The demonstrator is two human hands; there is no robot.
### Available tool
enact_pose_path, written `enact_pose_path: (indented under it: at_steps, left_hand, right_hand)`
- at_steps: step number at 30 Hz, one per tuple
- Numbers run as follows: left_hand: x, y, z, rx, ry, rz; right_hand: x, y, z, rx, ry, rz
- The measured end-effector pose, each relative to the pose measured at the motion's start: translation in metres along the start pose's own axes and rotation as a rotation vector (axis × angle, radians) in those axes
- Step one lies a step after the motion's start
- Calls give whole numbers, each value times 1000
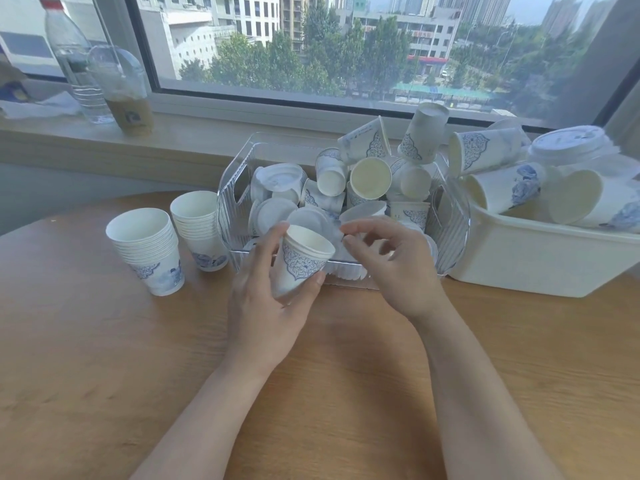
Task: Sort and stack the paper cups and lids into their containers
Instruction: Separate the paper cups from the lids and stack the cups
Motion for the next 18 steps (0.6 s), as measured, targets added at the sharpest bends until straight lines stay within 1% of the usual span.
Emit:
enact_pose_path:
  at_steps: [2, 4, 7, 9, 12, 14, 18]
  left_hand:
    - [-1, 1, 0, -12, -10, -5]
    - [-1, 2, 1, -25, -9, -5]
    - [-1, 3, 1, -41, -16, 5]
    - [-1, 3, 0, -45, -19, 11]
    - [0, 2, -1, -47, -24, 16]
    - [-1, 2, -1, -51, -24, 14]
    - [0, 2, -1, -50, -14, 16]
  right_hand:
    - [9, -10, 1, 121, 20, -205]
    - [15, -16, 0, 127, 74, -331]
    - [18, -16, -1, 56, 100, -518]
    - [16, -10, -1, 2, 116, -601]
    - [11, -3, 0, -123, 146, -747]
    - [8, -3, 1, -153, 155, -786]
    - [7, -6, 0, -120, 162, -727]
Point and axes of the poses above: each hand's wrist, its own z-axis towards the middle knuckle, its own y-axis out of the palm, x = y × z, the point moved 1 cm from there along z, towards the middle knuckle, and after that the axes turned 2 degrees about z, right-handed, at the moved point
